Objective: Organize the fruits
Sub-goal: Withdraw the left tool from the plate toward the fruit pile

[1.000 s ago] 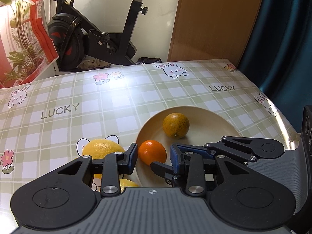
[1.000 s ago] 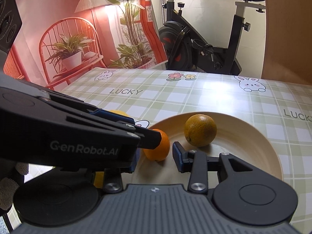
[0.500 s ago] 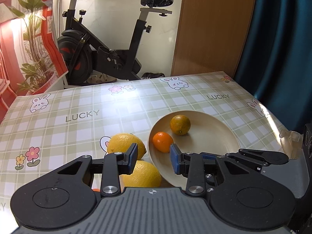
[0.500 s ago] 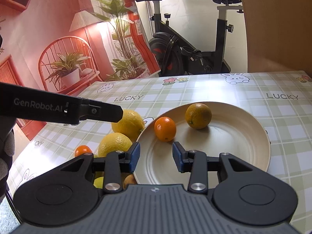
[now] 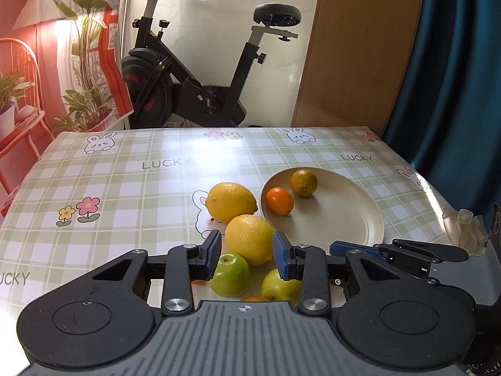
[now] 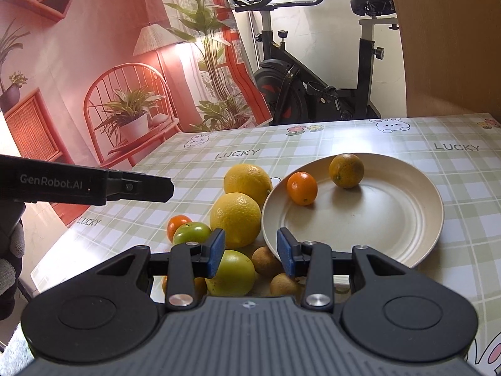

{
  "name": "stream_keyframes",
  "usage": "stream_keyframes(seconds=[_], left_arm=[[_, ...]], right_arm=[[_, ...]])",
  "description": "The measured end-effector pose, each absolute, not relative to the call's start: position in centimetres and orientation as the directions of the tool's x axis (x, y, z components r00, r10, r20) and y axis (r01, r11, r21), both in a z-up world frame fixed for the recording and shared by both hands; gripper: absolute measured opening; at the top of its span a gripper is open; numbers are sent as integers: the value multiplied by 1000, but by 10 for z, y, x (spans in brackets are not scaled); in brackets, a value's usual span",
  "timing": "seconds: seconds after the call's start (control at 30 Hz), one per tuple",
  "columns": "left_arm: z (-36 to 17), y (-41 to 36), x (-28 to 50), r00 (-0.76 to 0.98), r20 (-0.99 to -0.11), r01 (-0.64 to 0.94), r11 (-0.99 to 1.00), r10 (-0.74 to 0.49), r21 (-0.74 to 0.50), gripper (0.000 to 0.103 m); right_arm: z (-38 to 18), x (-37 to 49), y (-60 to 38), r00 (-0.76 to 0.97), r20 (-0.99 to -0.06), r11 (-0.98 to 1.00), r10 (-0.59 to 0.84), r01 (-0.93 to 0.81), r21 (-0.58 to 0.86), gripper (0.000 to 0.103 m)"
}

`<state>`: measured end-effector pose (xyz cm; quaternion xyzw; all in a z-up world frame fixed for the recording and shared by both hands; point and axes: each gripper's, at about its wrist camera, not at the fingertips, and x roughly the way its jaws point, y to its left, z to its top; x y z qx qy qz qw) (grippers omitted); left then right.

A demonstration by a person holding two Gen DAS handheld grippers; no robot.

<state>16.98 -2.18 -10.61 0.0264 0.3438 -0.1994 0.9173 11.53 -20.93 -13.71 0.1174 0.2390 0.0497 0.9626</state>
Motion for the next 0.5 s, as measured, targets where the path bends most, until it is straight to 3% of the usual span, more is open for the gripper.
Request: stream_keyframes(seconds=[0.5], left_arm=[[-128, 2, 150, 688, -648, 302, 941, -326, -154, 38]], right_arm=[[-146, 112, -162, 835, -495, 970, 239, -187, 153, 40]])
